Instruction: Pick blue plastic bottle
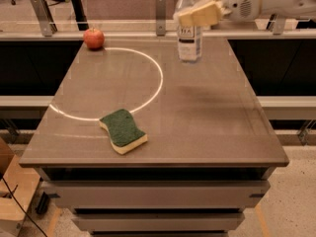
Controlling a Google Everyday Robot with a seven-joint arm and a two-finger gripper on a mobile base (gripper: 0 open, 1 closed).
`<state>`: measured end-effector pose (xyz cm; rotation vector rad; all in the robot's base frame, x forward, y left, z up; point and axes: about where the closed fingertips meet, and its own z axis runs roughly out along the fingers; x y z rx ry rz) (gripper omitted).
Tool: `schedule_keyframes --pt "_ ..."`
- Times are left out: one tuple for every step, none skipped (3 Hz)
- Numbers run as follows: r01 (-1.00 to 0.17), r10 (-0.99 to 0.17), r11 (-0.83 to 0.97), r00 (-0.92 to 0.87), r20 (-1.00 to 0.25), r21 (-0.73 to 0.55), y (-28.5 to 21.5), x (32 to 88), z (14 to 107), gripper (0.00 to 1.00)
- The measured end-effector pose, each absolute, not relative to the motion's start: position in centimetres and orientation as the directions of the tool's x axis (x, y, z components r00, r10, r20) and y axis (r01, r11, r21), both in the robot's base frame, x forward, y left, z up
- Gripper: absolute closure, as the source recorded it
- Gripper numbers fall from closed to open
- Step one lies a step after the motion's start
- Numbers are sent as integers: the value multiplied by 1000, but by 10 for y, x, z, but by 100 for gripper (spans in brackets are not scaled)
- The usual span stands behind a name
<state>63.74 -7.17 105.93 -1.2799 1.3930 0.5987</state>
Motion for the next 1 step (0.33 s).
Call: schedule_keyframes --pt "-907 -356 291 191 -915 -303 -73 637 1065 100"
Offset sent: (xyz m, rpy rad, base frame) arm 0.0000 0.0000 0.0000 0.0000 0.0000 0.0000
